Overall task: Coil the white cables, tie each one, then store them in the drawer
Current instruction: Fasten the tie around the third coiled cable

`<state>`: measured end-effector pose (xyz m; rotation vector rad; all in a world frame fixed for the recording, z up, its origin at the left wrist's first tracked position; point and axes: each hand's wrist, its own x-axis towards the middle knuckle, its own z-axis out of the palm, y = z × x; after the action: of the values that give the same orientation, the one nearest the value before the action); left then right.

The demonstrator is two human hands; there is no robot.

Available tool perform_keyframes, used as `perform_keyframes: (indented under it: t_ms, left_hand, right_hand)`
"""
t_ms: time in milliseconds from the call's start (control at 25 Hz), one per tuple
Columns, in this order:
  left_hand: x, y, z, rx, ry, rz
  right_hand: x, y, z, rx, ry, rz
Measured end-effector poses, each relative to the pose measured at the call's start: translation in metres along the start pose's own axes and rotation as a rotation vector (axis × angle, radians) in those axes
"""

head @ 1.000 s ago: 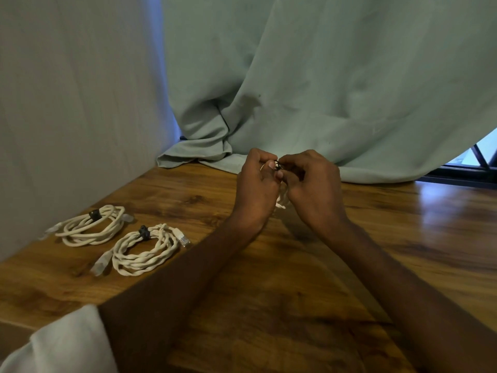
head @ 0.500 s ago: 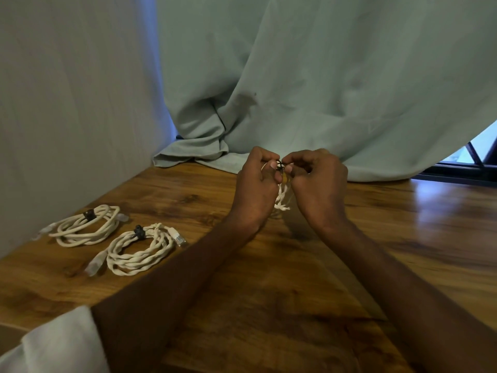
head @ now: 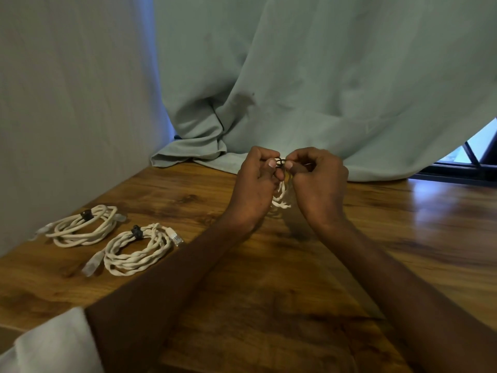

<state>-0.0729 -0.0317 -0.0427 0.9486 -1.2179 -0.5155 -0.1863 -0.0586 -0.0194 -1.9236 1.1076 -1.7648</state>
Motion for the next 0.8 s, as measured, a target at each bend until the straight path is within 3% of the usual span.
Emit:
perform_keyframes:
  t_ms: [160,440,560,800]
  left_hand:
    - [-0.003,0.006,0.001,-0.028,-0.018,-0.015]
    - [-0.004,0.018,0.002,-0.066,-0.088,-0.021]
    - [-0.006,0.020,0.002,-0.021,-0.087,-0.008]
    - [0.000,0.021,-0.005,-0.095,-0.068,-0.033]
  right_hand:
    - [-0.003,0.002,-0.002,-0.343,-0.014,-0.313]
    - [-0.001,-0.004,-0.009,-0.425,0.032,-0.421]
    - [-0.003,-0.010,-0.011,-0.398,0.042,-0.388]
    - [0.008,-0.002,-0.011,-0.102,-0.024,-0.172]
